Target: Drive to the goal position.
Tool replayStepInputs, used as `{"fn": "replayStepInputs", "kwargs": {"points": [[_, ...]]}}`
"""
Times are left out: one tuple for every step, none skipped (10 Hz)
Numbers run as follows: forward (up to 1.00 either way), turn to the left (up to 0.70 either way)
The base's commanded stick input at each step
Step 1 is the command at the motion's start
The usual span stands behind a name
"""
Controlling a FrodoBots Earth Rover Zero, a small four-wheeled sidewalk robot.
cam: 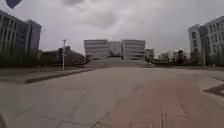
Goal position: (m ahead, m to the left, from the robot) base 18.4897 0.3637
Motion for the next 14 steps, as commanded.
{"fn": "replayStepInputs", "kwargs": {"points": [[0.7, -0.01], [0.7, -0.01], [0.7, -0.01], [0.7, -0.01], [0.7, -0.01], [0.7, -0.01], [0.7, -0.01], [0.7, -0.01], [0.7, -0.01], [0.7, -0.01], [0.7, -0.01], [0.7, -0.01], [0.7, -0.01], [0.7, -0.01]]}}
